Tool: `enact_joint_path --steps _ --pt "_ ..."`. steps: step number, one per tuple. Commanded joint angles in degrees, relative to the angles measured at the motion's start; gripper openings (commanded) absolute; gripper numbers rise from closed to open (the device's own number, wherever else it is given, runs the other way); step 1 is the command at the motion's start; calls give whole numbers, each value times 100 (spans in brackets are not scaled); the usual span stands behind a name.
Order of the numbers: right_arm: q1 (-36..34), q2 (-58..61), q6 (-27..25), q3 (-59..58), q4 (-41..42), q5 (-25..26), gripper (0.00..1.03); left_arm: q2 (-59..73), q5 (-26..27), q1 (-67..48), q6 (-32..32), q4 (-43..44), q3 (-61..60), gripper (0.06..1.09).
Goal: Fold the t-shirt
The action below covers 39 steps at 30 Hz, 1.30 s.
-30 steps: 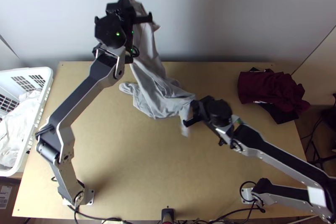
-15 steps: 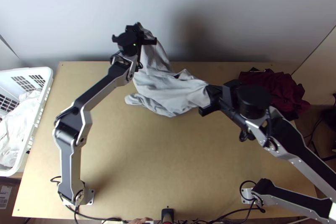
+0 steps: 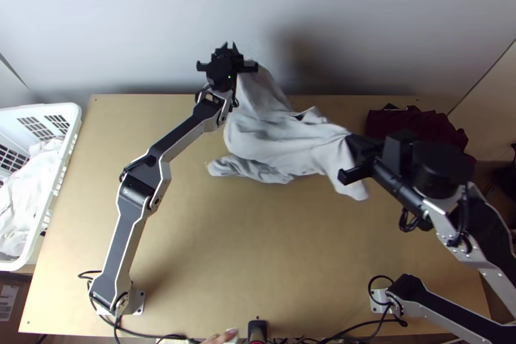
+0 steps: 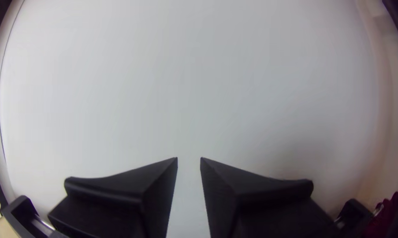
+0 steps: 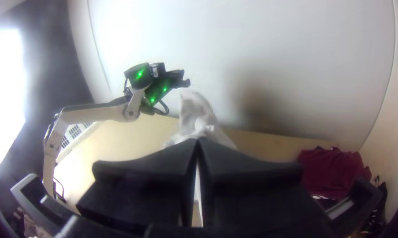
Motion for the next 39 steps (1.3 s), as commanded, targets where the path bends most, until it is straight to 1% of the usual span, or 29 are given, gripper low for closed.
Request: enact_joint_path --steps 1,2,3,4,6,7,8,9,11,15,19,25,29,34,37,39 --pt "-58 -126 14 414 -218 -78 3 -575 -288 134 -190 -375 87 66" --pt "-58 -126 14 440 -226 -86 3 -742 -288 195 -252 -622 78 88" --pt "-67 -126 23 466 -226 -86 3 -909 -279 283 -340 -956 69 103" --pt "-67 -82 40 519 -226 -86 3 -1208 -270 398 -489 -1483 -45 103" --pt "-76 -64 32 572 -226 -86 3 -1542 -226 468 -507 -1632 -361 103" --pt "-76 -47 32 616 -218 -86 3 -1841 -16 494 -507 -1747 -704 103" --pt "-76 -29 32 660 -218 -86 3 -2157 151 529 -498 -1773 -1091 103" --pt "-102 -20 32 704 -209 -86 3 -2755 398 538 -480 -1764 -1767 103" --pt "-111 -20 32 712 -209 -86 3 -3203 582 538 -480 -1738 -2268 103" --pt "-199 -29 58 686 -209 -86 3 -4609 986 494 -445 -1738 -3807 103" --pt "-269 -29 76 660 -209 -86 3 -5708 995 494 -313 -1870 -4914 103" --pt "-401 -38 163 616 -218 -86 3 -7096 995 442 -322 -2757 -6285 103" --pt "-401 32 163 607 -209 -86 3 -8028 995 -332 -146 -3381 -7322 103" --pt "-383 155 163 554 -218 -86 3 -8573 995 -710 -23 -3302 -8280 103" --pt "-366 208 163 554 -253 -86 3 -8705 1004 -956 73 -2889 -8632 103" --pt "-366 243 181 554 -288 -95 3 -8670 978 -1369 153 -2634 -8807 103"
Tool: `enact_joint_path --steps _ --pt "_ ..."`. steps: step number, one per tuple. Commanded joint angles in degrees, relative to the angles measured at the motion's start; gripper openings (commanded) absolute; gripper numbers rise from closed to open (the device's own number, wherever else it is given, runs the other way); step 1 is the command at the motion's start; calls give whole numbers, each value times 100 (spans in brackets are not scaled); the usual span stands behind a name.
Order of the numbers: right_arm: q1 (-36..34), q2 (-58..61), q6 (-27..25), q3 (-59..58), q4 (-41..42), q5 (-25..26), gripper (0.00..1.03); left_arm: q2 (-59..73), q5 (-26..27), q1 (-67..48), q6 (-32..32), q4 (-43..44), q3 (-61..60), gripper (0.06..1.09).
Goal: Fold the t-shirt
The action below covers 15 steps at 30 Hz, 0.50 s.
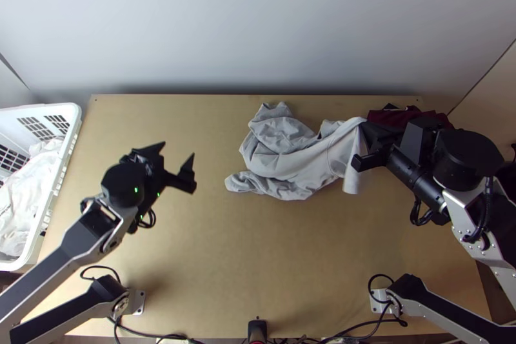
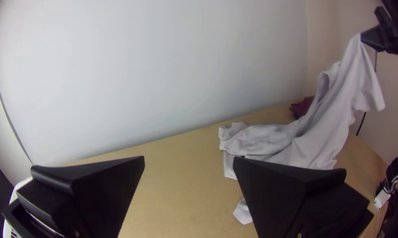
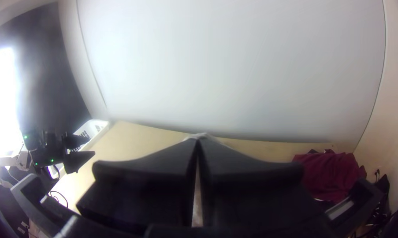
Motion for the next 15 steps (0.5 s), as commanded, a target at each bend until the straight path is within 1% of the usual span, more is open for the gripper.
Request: enact_joint_path --steps 1,3,5,7,8,11,13,15 --pt "4 145 48 -18 -91 -10 3 -357 -17 -1003 269 547 -1071 103" --pt "-40 163 109 -18 -126 -10 3 -164 -87 -1486 638 916 -1246 103" --pt "-93 171 162 -18 -153 -36 3 73 -201 -1864 1060 1390 -1378 103" --pt "-181 189 241 -18 -179 -89 3 381 -210 -2154 1491 1944 -1510 103" --pt "-225 198 285 -10 -188 -133 3 618 -219 -2348 1798 2331 -1616 103" --pt "-330 250 373 17 -206 -230 3 1418 -421 -2910 3011 3623 -1906 103" --pt "-392 294 435 61 -206 -291 3 1761 -404 -3051 3486 4009 -1853 103" --pt "-471 321 496 96 -214 -362 3 2060 -263 -3068 3952 4431 -1756 103"
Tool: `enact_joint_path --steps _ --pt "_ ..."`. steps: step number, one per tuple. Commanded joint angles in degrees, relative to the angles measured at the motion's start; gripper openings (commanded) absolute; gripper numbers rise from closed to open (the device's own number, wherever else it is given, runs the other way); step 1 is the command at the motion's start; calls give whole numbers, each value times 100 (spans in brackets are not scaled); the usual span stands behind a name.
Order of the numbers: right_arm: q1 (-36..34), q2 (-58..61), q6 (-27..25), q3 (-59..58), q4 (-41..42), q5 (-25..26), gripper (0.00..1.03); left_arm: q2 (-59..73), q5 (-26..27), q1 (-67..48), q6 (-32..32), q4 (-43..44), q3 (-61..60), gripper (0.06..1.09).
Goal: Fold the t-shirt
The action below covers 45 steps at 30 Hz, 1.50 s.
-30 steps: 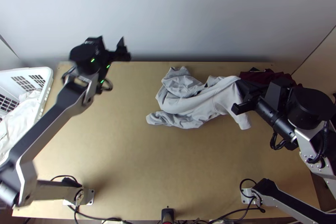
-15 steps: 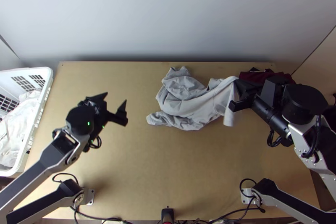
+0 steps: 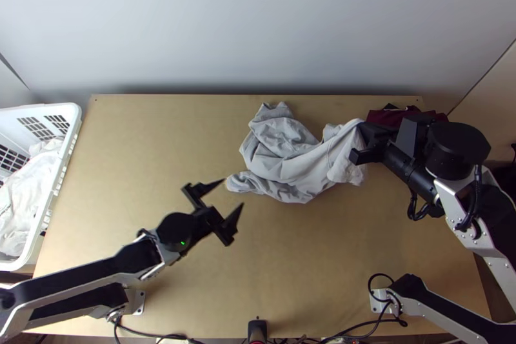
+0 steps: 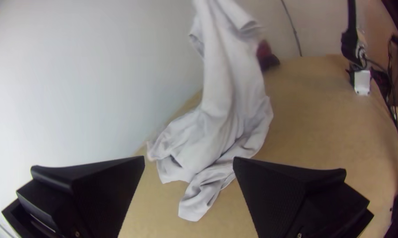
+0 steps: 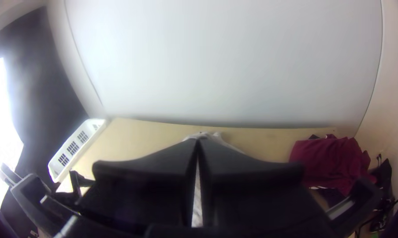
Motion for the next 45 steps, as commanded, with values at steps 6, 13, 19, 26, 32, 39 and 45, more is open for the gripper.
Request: enact_joint_path --steps 6,13,19,26,32,39,45 --pt "-426 115 412 100 -35 -486 3 1681 641 -770 2431 2032 81 103" --pt "-532 89 456 109 -79 -609 3 2542 922 -805 2642 2216 591 103" --pt "-541 1 438 92 -105 -609 3 3439 913 -682 2791 2761 907 103" --pt "-532 -25 412 92 -105 -609 3 4440 887 -532 2809 3060 1470 103" --pt "-532 -148 403 92 -123 -609 3 4941 702 -233 2853 3157 1900 100" --pt "-532 -236 403 92 -158 -609 3 5258 632 399 3055 3447 1927 100" --pt "-497 -227 403 118 -97 -609 3 5196 544 531 3064 3464 1646 15"
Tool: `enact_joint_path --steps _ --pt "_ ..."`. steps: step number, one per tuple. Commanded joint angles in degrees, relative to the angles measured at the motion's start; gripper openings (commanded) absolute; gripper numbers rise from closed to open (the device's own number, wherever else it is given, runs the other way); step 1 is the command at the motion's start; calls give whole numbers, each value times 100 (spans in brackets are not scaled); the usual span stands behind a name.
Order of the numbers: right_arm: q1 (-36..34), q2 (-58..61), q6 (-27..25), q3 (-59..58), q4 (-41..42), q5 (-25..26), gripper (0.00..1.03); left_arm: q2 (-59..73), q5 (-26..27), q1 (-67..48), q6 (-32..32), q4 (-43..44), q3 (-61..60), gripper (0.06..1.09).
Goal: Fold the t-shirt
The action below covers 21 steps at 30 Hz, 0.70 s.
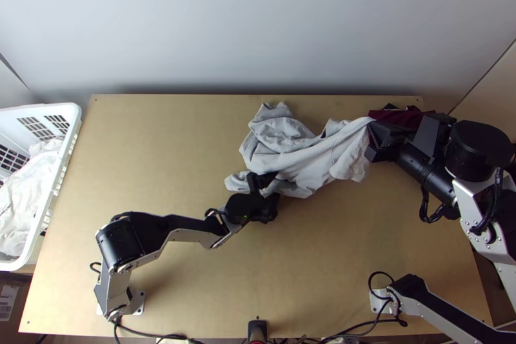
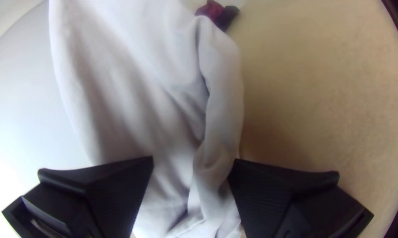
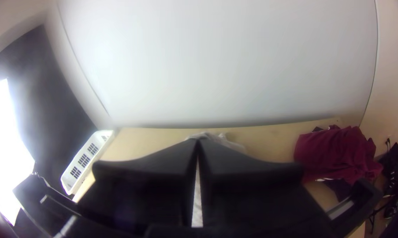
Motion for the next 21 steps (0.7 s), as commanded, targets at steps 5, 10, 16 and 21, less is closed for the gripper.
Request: enact_joint_path --steps 5,10,16,21 --pt "32 -18 -12 17 59 3 3 -839 -226 157 -8 -24 -555 10" --pt "32 -26 -30 -27 50 12 3 -2245 -578 25 1 -103 -880 10" --pt "41 -26 -38 52 85 3 3 -3976 -938 -107 89 -226 -907 10" --pt "67 -26 -47 360 6 3 3 -4978 -1325 8 -61 -226 -608 10"
